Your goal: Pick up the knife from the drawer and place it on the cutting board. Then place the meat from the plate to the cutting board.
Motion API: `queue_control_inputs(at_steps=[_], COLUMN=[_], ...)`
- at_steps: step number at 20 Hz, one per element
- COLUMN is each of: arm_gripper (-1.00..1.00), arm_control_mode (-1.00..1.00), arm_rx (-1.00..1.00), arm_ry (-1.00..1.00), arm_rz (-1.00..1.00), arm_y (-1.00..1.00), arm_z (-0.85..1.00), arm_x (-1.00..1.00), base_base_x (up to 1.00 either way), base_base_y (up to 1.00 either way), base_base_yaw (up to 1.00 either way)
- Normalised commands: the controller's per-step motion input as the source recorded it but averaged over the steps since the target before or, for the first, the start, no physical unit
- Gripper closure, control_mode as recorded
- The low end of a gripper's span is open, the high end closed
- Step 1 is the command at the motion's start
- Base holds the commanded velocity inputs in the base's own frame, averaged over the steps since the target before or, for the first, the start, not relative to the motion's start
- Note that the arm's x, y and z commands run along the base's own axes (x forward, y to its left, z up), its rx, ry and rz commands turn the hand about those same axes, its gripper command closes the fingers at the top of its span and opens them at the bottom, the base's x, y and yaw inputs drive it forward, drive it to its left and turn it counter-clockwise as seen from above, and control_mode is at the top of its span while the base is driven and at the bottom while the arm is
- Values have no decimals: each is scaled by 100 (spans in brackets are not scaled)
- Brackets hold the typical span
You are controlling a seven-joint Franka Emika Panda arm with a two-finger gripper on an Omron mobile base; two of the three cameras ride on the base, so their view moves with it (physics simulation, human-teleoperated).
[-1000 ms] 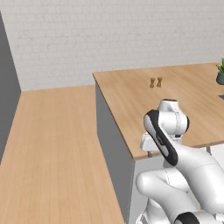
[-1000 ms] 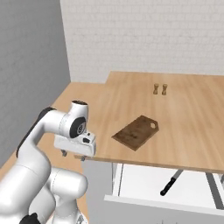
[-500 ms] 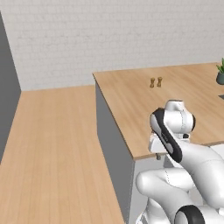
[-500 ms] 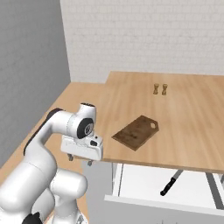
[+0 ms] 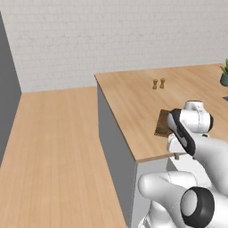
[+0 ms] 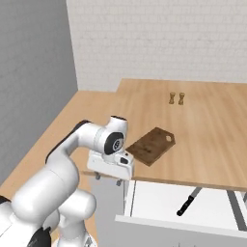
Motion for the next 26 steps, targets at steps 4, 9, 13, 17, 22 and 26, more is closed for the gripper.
queue_control_inputs(at_steps=[4,9,13,17,22,26], arm_gripper=[-100,-100,-100,-100,-100,-100], arm_control_mode=[-100,-100,-100,-100,-100,-100], arm_rx=[-4,0,0,0,0,0], arm_ry=[4,0,-7,-16,-10,-12], arm_rz=[0,3,7,8,9,6], arm_y=[-98,-100,-100,-93,-74,-25], arm_z=[3,0,-4,-17,-30,-31], arm_x=[5,-2,-8,-24,-1,15], base_base_x=[0,0,0,0,0,0], base_base_y=[0,0,0,0,0,0], base_base_yaw=[0,0,0,0,0,0])
